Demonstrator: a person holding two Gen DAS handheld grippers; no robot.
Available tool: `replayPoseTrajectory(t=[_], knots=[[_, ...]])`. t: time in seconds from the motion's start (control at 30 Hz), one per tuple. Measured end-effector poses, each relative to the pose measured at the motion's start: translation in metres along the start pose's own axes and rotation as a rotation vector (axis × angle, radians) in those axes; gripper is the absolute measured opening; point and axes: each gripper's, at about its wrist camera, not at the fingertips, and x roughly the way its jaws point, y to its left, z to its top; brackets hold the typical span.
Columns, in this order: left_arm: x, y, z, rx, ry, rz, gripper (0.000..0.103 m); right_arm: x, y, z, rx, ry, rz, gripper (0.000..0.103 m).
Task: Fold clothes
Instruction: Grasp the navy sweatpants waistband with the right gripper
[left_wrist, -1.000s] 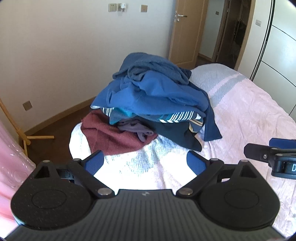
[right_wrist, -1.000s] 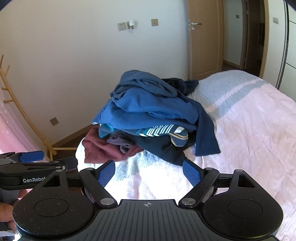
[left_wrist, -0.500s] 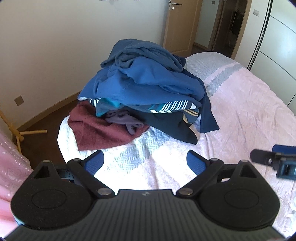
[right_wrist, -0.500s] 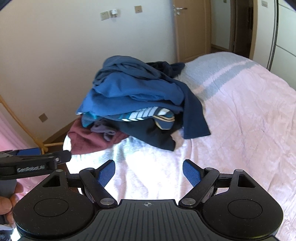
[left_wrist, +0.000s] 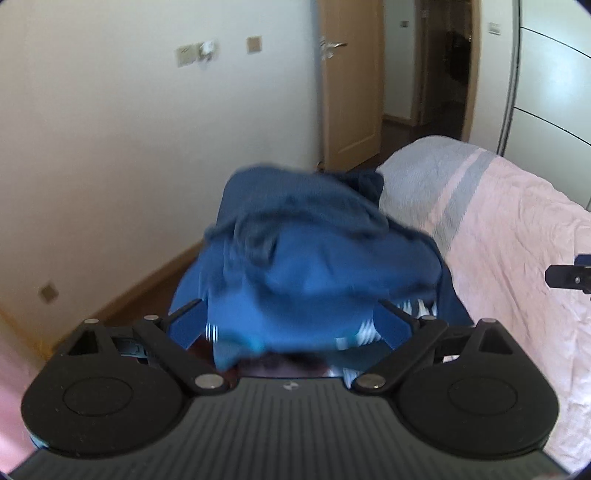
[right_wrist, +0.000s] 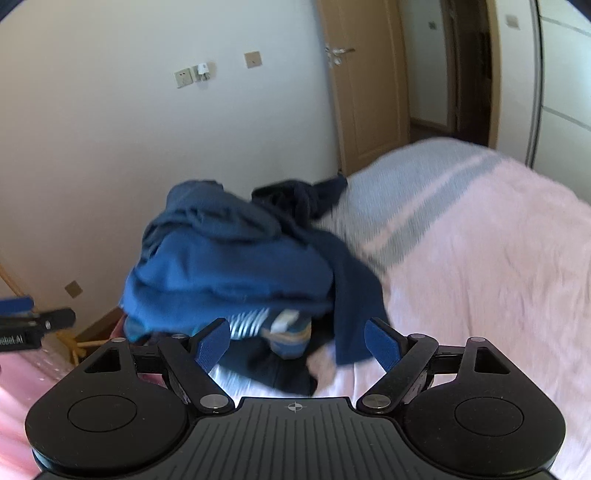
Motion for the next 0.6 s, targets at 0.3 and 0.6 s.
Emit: replayPoseTrajectory(t=[0.3, 0.6], knots=[[0.162, 0.022, 0.109, 0.176, -0.057, -0.151, 0.095, 0.149, -0.004, 0.106, -0.066, 0.015, -0.054, 0.083], [0.274, 0.026, 0.147, 0.217, -0.032, -0.262, 0.095, 0.340, -0.012, 0.184, -0.147, 0.120, -0.069, 0.083]])
